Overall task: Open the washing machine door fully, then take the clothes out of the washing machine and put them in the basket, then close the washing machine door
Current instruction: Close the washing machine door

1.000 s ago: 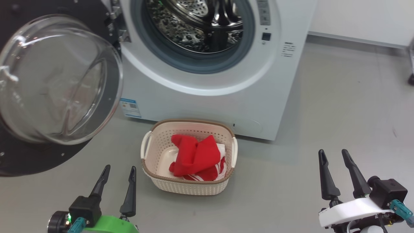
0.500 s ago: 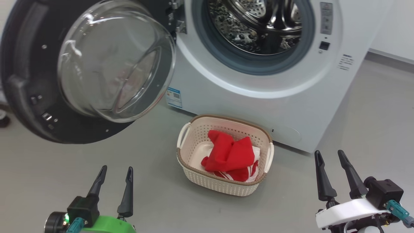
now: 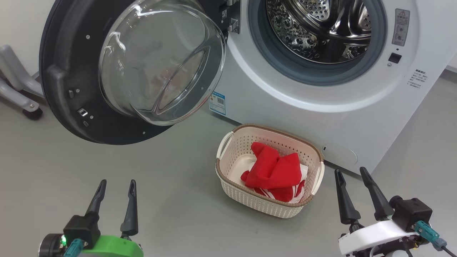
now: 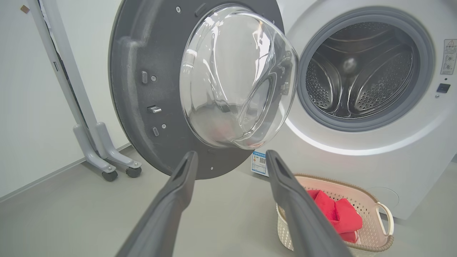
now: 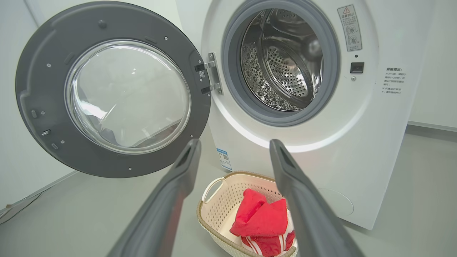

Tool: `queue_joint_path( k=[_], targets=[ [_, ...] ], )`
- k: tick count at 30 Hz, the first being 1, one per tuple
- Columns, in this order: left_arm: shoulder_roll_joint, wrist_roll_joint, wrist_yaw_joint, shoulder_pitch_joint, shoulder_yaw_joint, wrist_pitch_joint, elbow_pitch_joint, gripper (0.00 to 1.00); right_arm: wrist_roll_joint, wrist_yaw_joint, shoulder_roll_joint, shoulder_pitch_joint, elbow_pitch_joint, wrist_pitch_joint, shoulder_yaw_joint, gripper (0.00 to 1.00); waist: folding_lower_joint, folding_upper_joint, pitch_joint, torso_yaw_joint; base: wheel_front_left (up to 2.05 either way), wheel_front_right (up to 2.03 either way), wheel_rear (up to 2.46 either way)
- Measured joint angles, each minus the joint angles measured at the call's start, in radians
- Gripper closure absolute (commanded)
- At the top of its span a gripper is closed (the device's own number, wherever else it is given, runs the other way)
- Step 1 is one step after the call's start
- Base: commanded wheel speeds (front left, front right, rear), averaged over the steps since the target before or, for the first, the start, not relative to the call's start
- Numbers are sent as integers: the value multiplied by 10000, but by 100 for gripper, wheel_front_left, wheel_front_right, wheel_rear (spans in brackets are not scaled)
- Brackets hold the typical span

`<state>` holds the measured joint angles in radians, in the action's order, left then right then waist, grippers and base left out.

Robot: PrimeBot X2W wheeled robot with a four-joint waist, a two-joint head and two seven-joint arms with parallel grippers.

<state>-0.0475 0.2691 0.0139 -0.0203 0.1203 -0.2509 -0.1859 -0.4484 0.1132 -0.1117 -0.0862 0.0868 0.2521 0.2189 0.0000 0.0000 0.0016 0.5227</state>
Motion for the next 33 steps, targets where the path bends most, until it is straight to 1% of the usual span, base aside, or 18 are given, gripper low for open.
queue_joint_path(
  k=[16,18,33],
  targets=[
    [2,-2,-104,-12,-236,-10,401,0,0,52,-8,418,184,0,276,0,0,0,235,132,0,0,0],
    [4,-2,-178,-12,-249,-10,428,0,0,79,-12,459,201,2,295,0,0,0,260,143,0,0,0],
    [4,-59,-176,-14,-291,-10,602,0,-58,82,-63,597,401,2,334,0,0,0,364,165,0,0,0]
  ],
)
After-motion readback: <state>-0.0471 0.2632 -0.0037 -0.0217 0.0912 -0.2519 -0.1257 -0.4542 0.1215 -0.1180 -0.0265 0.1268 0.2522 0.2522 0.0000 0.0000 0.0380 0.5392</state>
